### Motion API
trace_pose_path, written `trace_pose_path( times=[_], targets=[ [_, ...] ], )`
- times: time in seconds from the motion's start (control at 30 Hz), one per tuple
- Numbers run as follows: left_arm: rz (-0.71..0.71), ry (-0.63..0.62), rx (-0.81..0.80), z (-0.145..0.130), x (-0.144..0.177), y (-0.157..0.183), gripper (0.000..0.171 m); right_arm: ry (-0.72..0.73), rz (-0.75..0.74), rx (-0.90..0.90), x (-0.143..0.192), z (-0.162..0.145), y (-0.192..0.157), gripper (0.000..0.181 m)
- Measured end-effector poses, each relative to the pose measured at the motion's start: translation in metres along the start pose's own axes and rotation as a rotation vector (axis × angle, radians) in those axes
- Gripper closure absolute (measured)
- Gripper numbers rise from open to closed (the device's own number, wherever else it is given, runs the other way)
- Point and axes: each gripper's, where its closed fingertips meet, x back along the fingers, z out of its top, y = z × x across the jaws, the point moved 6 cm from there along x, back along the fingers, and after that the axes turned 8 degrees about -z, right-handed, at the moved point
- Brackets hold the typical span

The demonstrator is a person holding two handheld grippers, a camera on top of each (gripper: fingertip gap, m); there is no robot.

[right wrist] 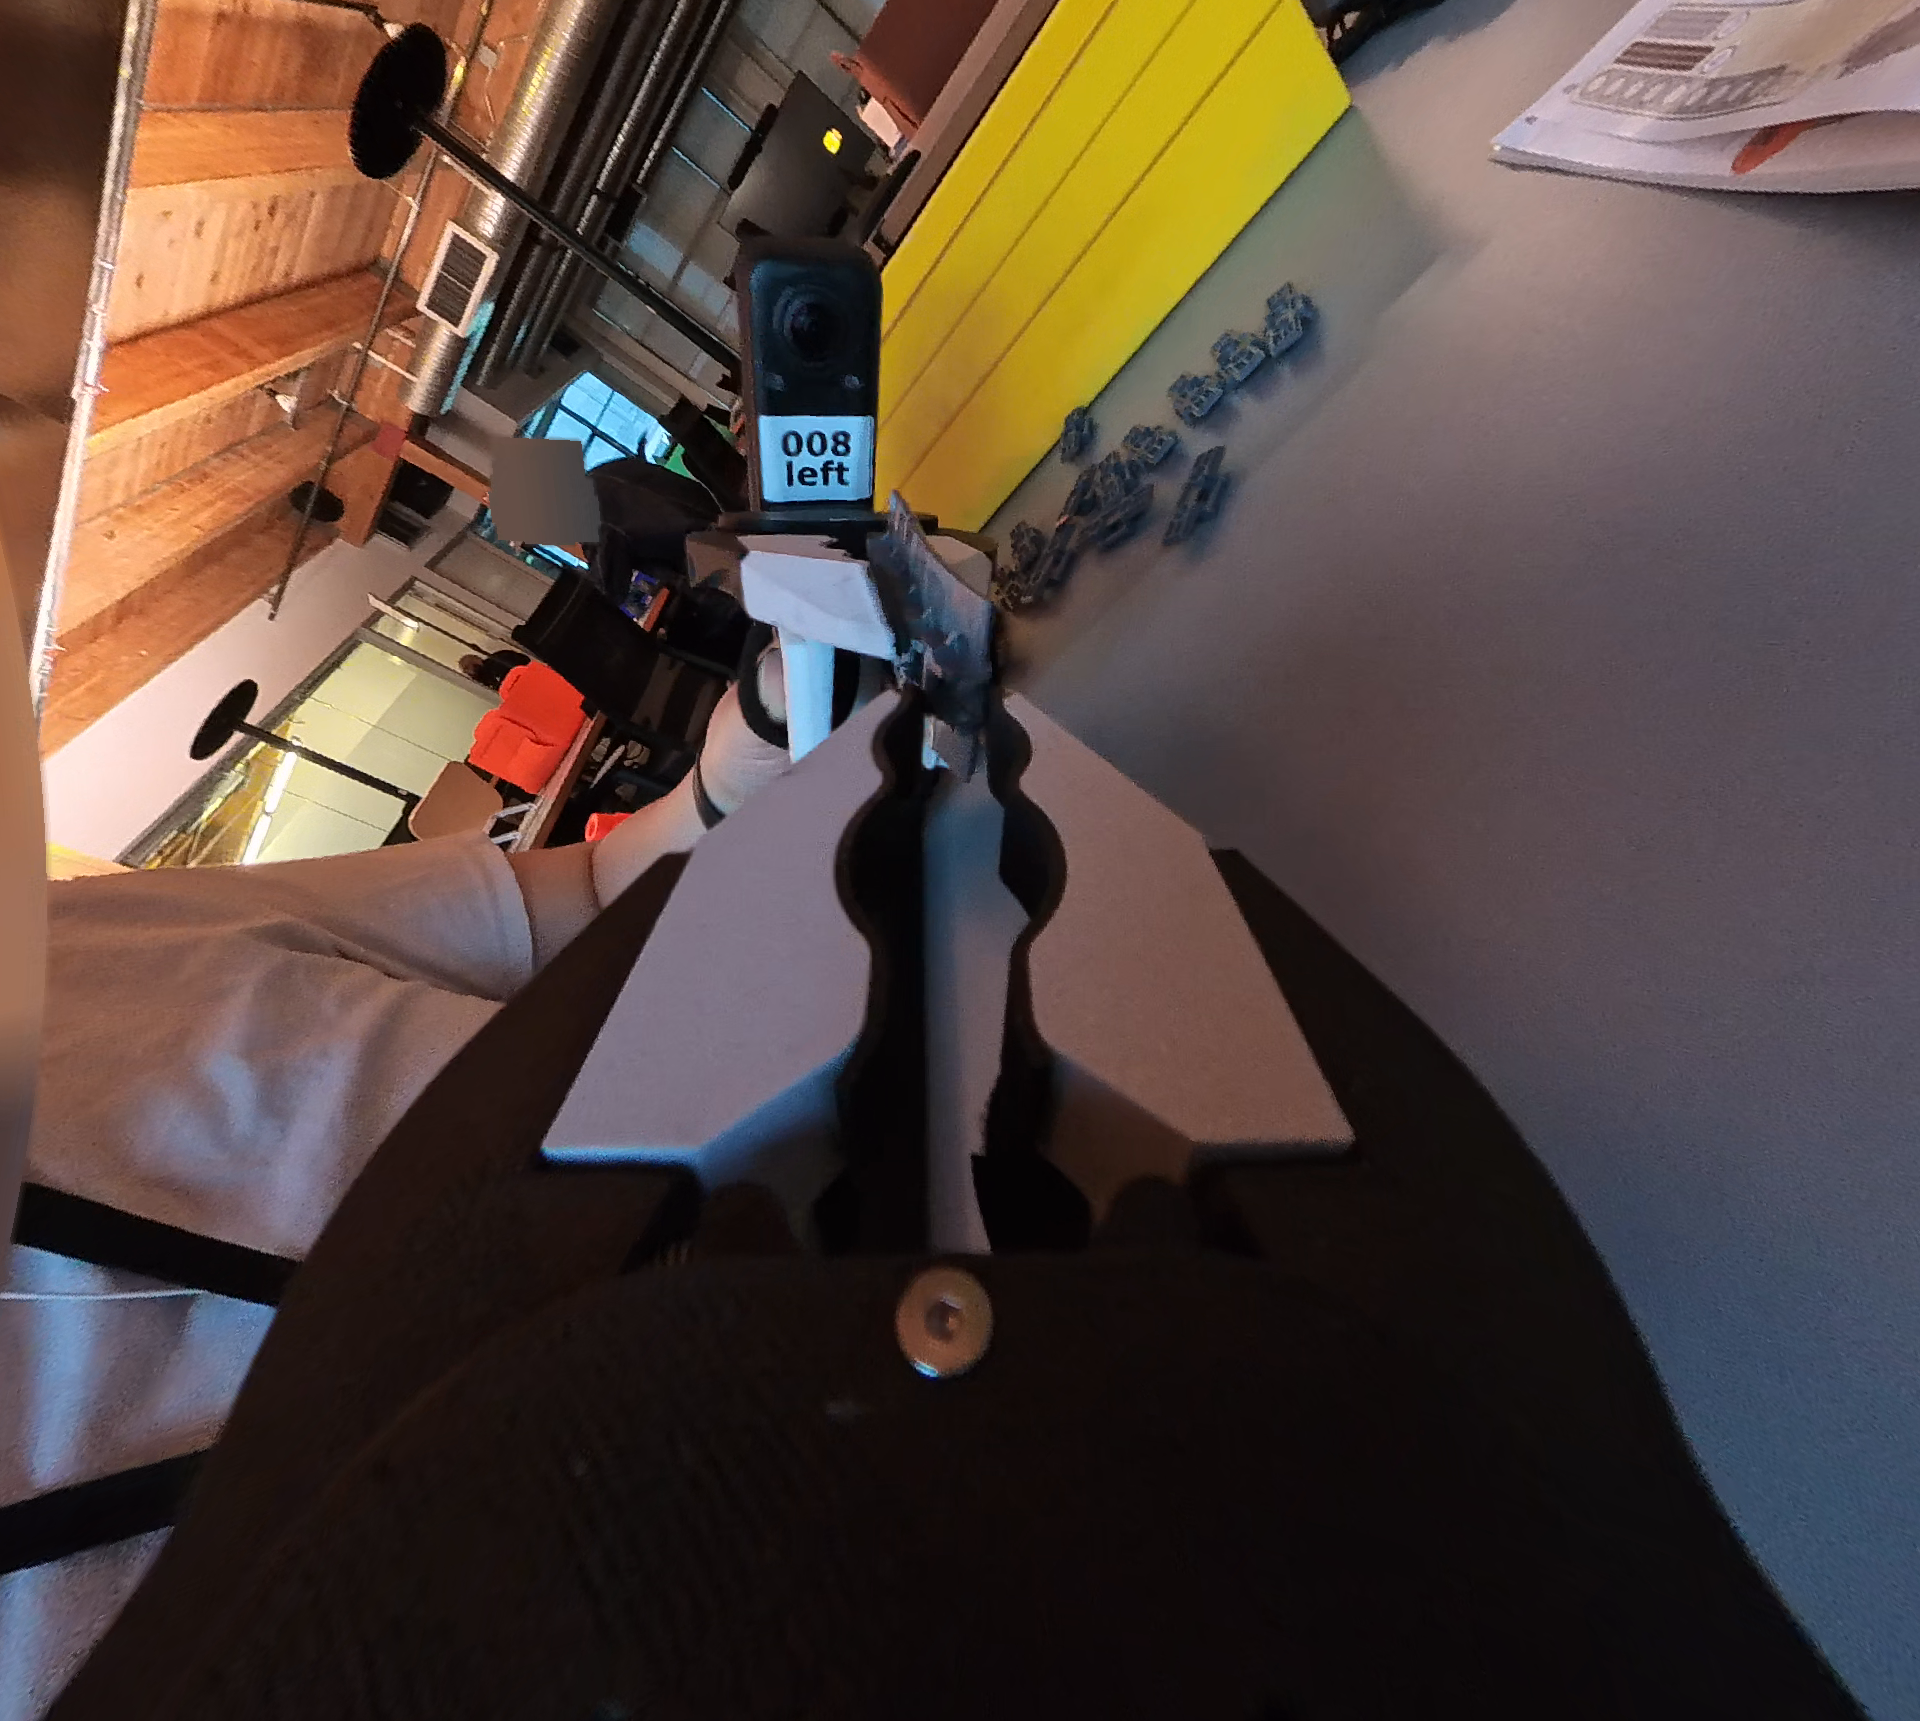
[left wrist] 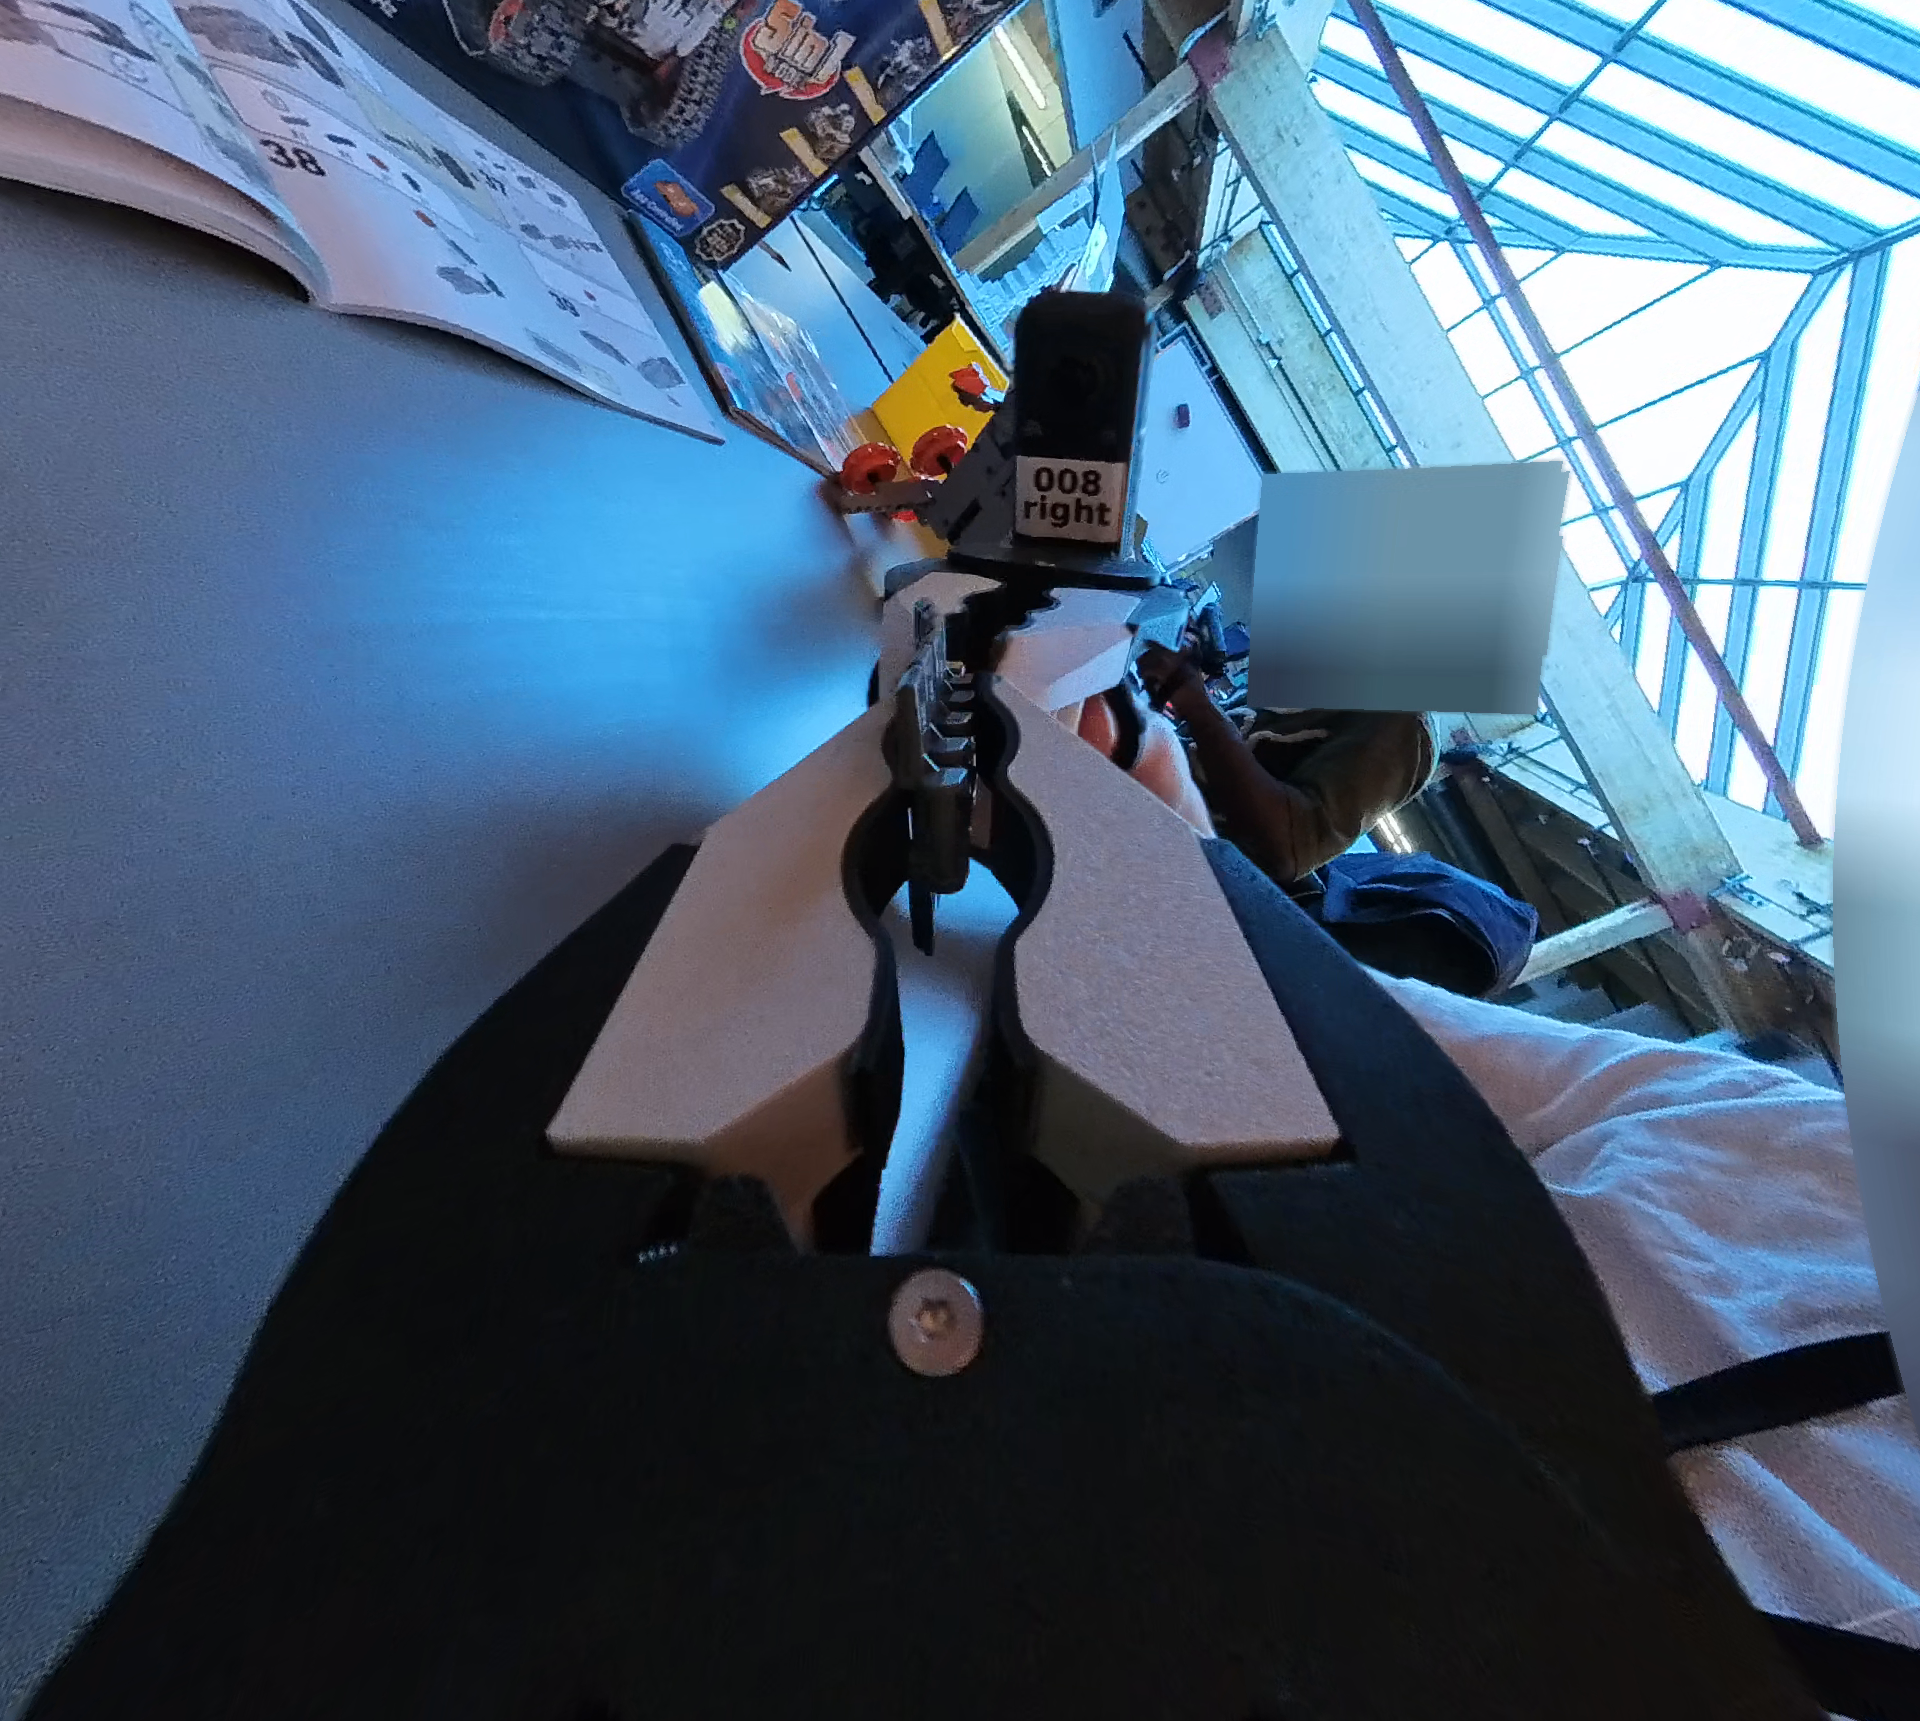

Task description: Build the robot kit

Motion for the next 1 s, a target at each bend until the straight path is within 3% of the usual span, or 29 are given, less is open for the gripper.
trace_pose_path(
  times=[0.17,0.2,0.27,0.37,0.6,0.77,0.9,1.0],
  targets=[
    [-0.036,0.041,0.030,0.004,0.003,0.001,0.166,-0.016,0.026,0.038,-0.001,-0.002,-0.006,0.166],
    [-0.048,0.048,0.048,0.005,0.004,0.001,0.166,-0.035,-0.020,0.076,-0.002,-0.004,-0.004,0.177],
    [-0.047,0.046,0.071,0.004,0.004,-0.001,0.166,-0.033,-0.083,0.172,-0.001,-0.003,-0.004,0.177],
    [-0.077,0.065,0.119,0.005,0.005,-0.002,0.166,0.015,-0.103,0.273,0.005,0.004,-0.006,0.162],
    [-0.070,0.006,0.168,-0.001,0.002,-0.007,0.166,0.086,-0.278,1.074,0.023,0.003,-0.020,0.158],
    [-0.102,-0.044,0.176,-0.007,-0.003,-0.004,0.166,0.028,-0.246,1.106,0.015,-0.008,-0.020,0.158],
    [-0.105,-0.093,0.189,-0.013,-0.007,-0.004,0.166,-0.012,-0.246,1.156,0.014,-0.013,-0.021,0.171],
    [-0.152,-0.088,0.219,-0.013,-0.008,-0.002,0.157,-0.024,-0.271,1.210,0.015,-0.014,-0.025,0.173]
  ],
)
